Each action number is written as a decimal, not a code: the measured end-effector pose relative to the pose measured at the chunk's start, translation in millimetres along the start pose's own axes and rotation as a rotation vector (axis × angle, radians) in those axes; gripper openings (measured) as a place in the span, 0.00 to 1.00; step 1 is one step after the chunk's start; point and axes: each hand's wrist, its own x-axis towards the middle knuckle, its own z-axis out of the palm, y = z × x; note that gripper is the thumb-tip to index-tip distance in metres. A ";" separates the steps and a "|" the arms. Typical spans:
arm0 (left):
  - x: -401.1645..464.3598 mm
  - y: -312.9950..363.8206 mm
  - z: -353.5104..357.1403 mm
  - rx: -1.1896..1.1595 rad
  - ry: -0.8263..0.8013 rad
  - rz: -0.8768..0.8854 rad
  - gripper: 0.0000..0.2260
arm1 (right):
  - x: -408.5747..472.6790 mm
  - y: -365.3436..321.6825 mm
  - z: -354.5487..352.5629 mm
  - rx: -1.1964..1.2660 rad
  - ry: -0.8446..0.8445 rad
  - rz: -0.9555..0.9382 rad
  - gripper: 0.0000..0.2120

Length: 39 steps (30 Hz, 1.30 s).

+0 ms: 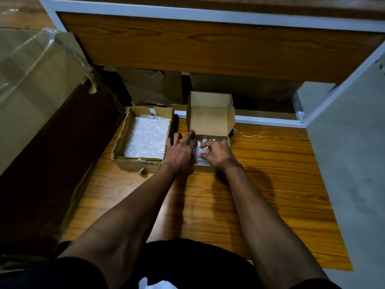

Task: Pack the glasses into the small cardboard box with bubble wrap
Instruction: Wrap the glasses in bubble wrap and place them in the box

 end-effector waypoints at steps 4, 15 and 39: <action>-5.1 0.4 6.3 -0.025 0.025 -0.039 0.28 | -1.0 0.9 1.7 -0.023 0.021 -0.038 0.21; -6.7 2.2 11.7 -0.012 0.098 0.001 0.33 | -17.4 31.4 -7.6 -0.185 0.290 0.023 0.18; 9.8 7.5 3.3 0.026 -0.035 -0.006 0.50 | -23.9 33.1 -10.0 -0.561 0.070 0.132 0.24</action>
